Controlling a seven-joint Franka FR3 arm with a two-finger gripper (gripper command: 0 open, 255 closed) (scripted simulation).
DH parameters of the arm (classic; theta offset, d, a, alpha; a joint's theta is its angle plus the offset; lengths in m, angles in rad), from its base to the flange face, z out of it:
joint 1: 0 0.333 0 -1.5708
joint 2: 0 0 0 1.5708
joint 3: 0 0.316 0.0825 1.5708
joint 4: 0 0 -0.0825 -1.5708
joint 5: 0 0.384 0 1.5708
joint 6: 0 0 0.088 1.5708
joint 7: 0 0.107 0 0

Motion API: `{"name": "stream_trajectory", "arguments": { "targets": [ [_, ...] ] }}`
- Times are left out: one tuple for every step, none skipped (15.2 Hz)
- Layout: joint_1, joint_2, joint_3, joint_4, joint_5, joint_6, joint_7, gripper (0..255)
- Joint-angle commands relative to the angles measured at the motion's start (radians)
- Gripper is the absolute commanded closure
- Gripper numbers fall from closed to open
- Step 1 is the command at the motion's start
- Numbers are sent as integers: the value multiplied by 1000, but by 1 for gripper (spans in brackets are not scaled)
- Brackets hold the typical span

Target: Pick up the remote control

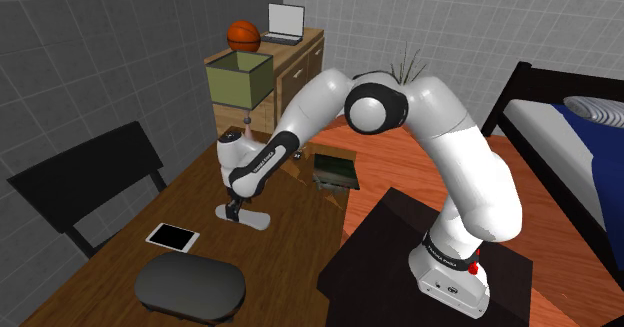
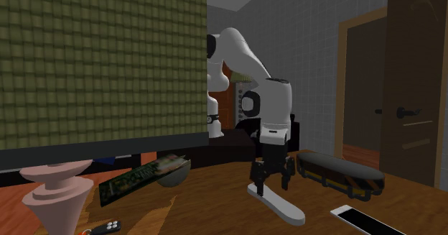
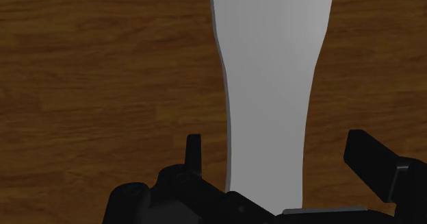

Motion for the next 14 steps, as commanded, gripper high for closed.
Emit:
{"name": "stream_trajectory", "arguments": {
  "targets": [
    [4,22,-3,7,-3,15,3,0],
    [5,34,-4,13,-4,22,4,0],
    [7,53,-7,22,-6,31,5,0],
    [7,53,-7,22,-6,31,5,0],
    [7,53,-7,22,-6,31,5,0],
    [6,53,-7,21,-6,32,5,255],
    [6,53,-7,21,-6,33,5,255],
    [6,53,-7,21,-6,33,5,255],
    [6,53,-7,21,-6,33,5,255],
    [6,53,-7,21,-6,33,5,255],
    [6,53,-7,20,-6,33,5,255],
    [6,52,-7,20,-6,33,5,255],
    [6,53,-7,20,-6,33,5,255],
    [6,53,-7,20,-6,33,5,255]
  ]
}}
